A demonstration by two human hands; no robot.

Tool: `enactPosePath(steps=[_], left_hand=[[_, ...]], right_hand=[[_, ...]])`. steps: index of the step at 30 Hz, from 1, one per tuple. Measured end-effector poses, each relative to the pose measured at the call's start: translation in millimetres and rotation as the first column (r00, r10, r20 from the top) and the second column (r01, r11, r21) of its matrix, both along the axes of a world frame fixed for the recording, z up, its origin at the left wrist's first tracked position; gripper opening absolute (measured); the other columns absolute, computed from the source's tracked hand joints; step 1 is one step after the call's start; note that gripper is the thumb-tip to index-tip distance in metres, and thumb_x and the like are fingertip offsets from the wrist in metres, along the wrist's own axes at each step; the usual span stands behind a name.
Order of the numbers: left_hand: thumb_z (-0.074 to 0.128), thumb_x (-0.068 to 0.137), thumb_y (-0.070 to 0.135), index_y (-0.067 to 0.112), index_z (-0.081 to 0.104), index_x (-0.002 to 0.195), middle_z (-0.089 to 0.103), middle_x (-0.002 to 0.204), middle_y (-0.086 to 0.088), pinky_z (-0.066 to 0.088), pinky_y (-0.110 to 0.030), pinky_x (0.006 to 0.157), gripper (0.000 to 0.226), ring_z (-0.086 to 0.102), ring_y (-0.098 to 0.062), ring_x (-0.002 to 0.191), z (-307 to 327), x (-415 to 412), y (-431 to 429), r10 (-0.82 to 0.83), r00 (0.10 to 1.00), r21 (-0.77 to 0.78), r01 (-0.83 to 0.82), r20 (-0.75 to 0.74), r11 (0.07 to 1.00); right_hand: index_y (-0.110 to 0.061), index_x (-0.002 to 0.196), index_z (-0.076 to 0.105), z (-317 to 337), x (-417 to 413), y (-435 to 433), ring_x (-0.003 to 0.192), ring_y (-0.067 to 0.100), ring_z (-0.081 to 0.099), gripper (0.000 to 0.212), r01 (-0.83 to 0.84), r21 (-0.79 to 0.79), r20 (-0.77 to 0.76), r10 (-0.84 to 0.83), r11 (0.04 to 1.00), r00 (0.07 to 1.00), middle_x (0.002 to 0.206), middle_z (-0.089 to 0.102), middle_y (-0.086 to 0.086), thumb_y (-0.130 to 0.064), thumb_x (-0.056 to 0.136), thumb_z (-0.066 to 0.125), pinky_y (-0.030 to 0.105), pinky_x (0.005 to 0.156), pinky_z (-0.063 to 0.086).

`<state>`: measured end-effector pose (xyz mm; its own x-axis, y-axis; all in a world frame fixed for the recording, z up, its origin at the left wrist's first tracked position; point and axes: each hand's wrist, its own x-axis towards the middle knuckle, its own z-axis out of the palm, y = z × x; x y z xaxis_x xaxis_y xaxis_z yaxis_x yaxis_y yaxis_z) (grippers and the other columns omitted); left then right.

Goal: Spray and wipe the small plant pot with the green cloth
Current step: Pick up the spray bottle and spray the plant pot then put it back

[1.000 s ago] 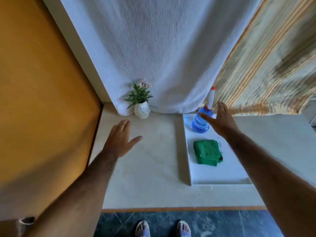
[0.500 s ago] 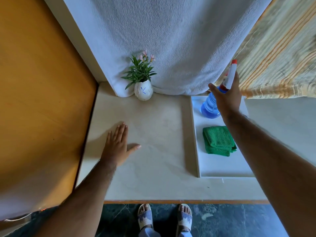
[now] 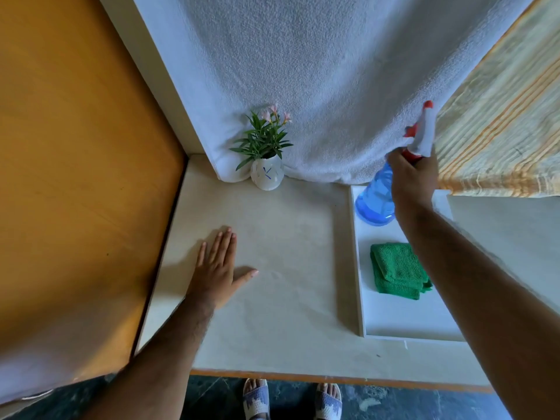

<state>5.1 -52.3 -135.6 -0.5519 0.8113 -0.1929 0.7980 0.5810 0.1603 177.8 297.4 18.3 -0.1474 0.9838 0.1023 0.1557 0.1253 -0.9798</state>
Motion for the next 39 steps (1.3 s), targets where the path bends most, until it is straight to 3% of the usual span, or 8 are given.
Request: enactPosePath(steps=[5,8,13,19,24,29,34,39], left_hand=[[0.017,0.088,0.084,0.003,0.027,0.156,0.026,0.166,-0.014,0.028,-0.060,0.120,0.107,0.026,-0.028,0.152,0.9,1.1,-1.5,-0.011,1.000,0.032,0.012,-0.017,0.999],[0.028,0.088,0.081,0.002,0.033,0.154,0.030,0.164,-0.014,0.031,-0.059,0.119,0.103,0.030,-0.029,0.151,0.7,2.8,1.6,-0.016,0.999,0.061,0.018,-0.035,0.998],[0.038,0.086,0.077,0.002,0.034,0.153,0.032,0.164,-0.014,0.032,-0.058,0.119,0.101,0.031,-0.029,0.151,0.1,2.2,1.1,-0.006,0.998,0.097,0.013,-0.066,0.995],[0.037,0.087,0.078,0.004,0.031,0.155,0.029,0.165,-0.012,0.022,-0.055,0.122,0.101,0.027,-0.027,0.152,-3.5,1.5,-1.4,-0.008,0.996,0.138,0.021,-0.094,0.990],[0.038,0.088,0.078,0.005,0.028,0.156,0.026,0.167,-0.011,0.024,-0.056,0.123,0.100,0.024,-0.026,0.154,-6.6,1.5,-3.0,0.001,0.993,0.158,0.017,-0.115,0.987],[0.032,0.089,0.080,0.006,0.027,0.157,0.024,0.167,-0.009,0.021,-0.054,0.124,0.100,0.024,-0.025,0.154,-6.5,1.4,-2.9,0.004,0.991,0.170,0.019,-0.136,0.985],[0.031,0.090,0.080,0.006,0.026,0.157,0.024,0.168,-0.009,0.022,-0.054,0.124,0.100,0.022,-0.024,0.154,-7.9,0.5,-3.3,0.006,0.989,0.182,0.021,-0.145,0.983],[0.033,0.090,0.080,0.006,0.028,0.156,0.027,0.167,-0.010,0.026,-0.056,0.122,0.099,0.025,-0.025,0.154,-8.9,-0.6,-3.2,0.003,0.987,0.184,0.027,-0.158,0.983]], right_hand=[[-0.033,0.106,0.066,3.6,-33.6,-41.7,0.050,-0.006,0.050,0.032,-0.289,0.041,0.220,0.273,0.957,0.937,0.058,0.060,-0.025,-0.019,0.077,0.065,0.012,0.054,0.039],[-0.025,0.106,0.065,-7.2,-49.5,-71.2,0.061,0.010,0.057,0.037,-0.446,-0.052,0.342,0.436,0.893,0.832,0.064,0.061,-0.011,-0.028,0.069,0.061,0.027,0.062,0.046],[-0.024,0.106,0.063,-30.9,-68.8,-105.4,0.082,0.025,0.066,0.038,-0.581,-0.143,0.563,0.549,0.801,0.618,0.085,0.072,-0.001,-0.032,0.069,0.061,0.033,0.076,0.054],[-0.025,0.102,0.067,-42.9,-90.1,-113.1,0.086,0.026,0.065,0.029,-0.574,-0.151,0.685,0.504,0.805,0.527,0.087,0.073,-0.001,-0.033,0.075,0.060,0.036,0.076,0.055],[-0.026,0.095,0.072,-43.9,-108.6,-111.9,0.080,0.023,0.061,0.025,-0.493,-0.198,0.742,0.458,0.847,0.490,0.075,0.063,-0.007,-0.037,0.075,0.061,0.028,0.065,0.042],[-0.027,0.067,0.052,-45.5,-122.6,-111.4,0.074,0.024,0.055,0.015,-0.452,-0.248,0.760,0.461,0.857,0.458,0.064,0.052,-0.010,-0.036,0.075,0.061,0.028,0.060,0.037],[-0.027,0.076,0.058,-49.9,-128.4,-110.5,0.075,0.022,0.052,0.016,-0.409,-0.240,0.784,0.424,0.880,0.453,0.073,0.057,-0.006,-0.042,0.077,0.064,0.028,0.065,0.039],[-0.029,0.097,0.073,-48.1,-129.5,-106.9,0.077,0.020,0.054,0.035,-0.370,-0.249,0.799,0.406,0.895,0.444,0.081,0.060,-0.006,-0.058,0.079,0.067,0.028,0.067,0.039]])
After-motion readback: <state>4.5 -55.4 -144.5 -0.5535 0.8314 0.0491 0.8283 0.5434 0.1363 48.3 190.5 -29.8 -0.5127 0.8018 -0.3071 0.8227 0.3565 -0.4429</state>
